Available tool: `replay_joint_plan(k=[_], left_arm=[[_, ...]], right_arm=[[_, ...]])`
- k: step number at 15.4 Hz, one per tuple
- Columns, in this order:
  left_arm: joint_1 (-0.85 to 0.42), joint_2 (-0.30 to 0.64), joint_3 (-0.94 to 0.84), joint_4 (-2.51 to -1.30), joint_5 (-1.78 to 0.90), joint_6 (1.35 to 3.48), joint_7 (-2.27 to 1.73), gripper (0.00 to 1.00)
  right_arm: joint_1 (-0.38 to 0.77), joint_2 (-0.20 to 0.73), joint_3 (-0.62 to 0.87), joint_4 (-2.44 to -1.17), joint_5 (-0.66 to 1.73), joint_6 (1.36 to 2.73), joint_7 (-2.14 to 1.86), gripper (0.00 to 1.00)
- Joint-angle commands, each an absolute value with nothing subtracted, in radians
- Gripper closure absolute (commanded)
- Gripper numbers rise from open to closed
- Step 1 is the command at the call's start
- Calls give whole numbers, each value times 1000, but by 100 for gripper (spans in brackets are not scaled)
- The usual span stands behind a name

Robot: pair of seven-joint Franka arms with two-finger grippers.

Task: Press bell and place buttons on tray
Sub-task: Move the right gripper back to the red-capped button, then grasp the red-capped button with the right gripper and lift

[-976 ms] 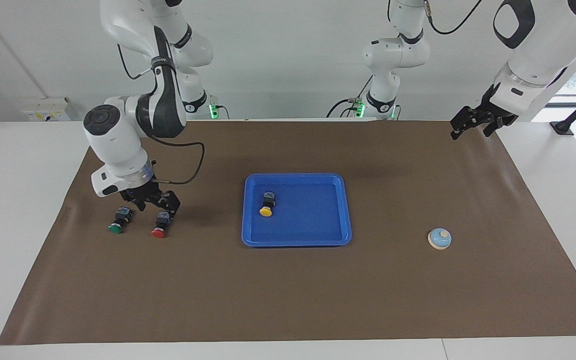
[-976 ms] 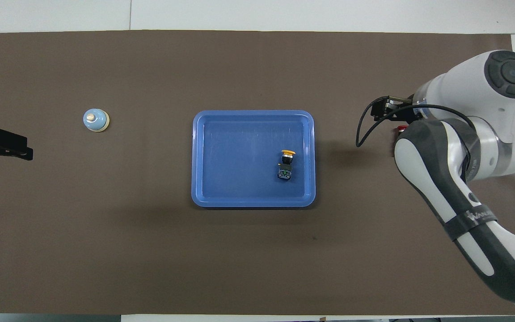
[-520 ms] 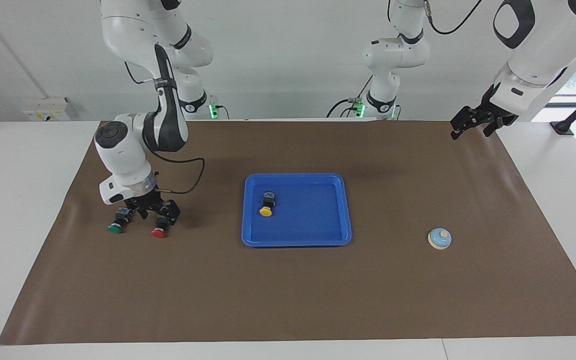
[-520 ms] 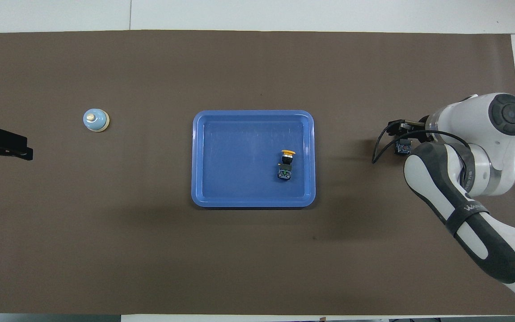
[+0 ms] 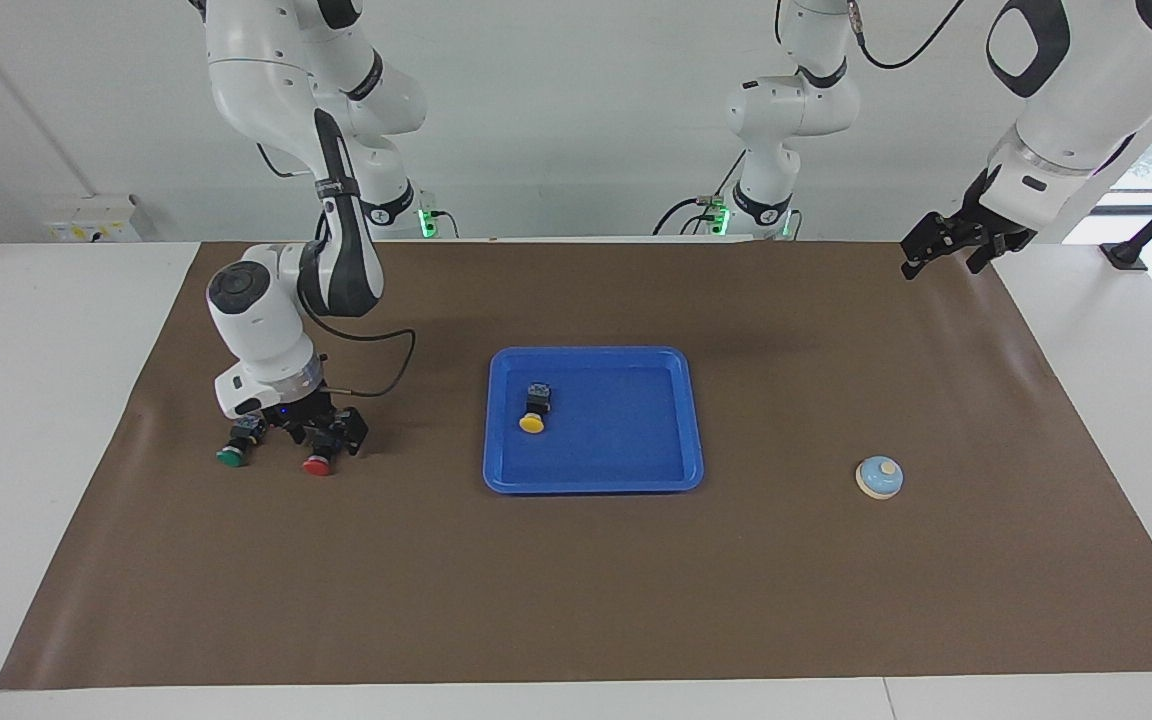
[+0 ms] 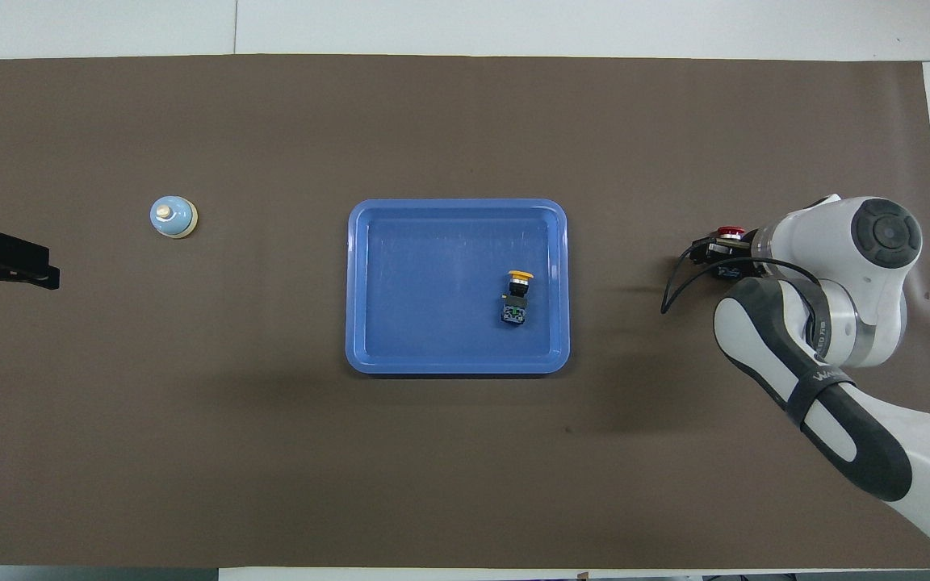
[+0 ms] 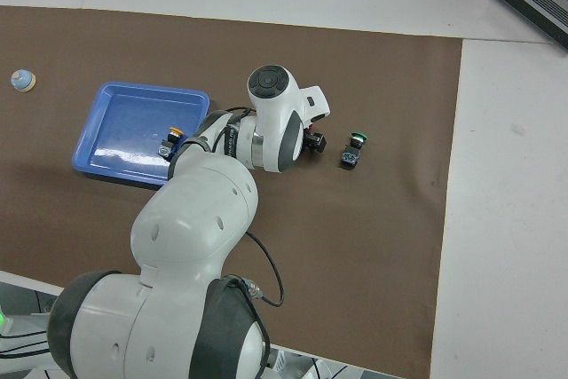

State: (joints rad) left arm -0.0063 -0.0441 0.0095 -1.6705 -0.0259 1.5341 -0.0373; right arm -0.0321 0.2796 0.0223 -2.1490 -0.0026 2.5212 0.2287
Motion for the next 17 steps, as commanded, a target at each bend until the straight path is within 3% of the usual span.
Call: replay_joint_plan(k=[1, 6, 9, 14, 17], left_arm=[[-5, -64, 11, -1689, -34, 1539, -46, 0], [-5, -66, 11, -1689, -34, 1539, -46, 0], [-5, -66, 11, -1689, -34, 1539, -46, 0], [-5, -66, 11, -1689, -34, 1539, -46, 0], [-5, -64, 11, -1689, -34, 1539, -46, 0]], right_arm=[[-49, 268, 35, -2157, 2, 2510, 183, 100], [-35, 244, 35, -2125, 2, 2432, 184, 100], [-2, 241, 41, -2007, 2, 2309, 187, 100], [171, 274, 40, -1763, 5, 2064, 316, 100], [273, 301, 41, -1655, 14, 1984, 440, 100]])
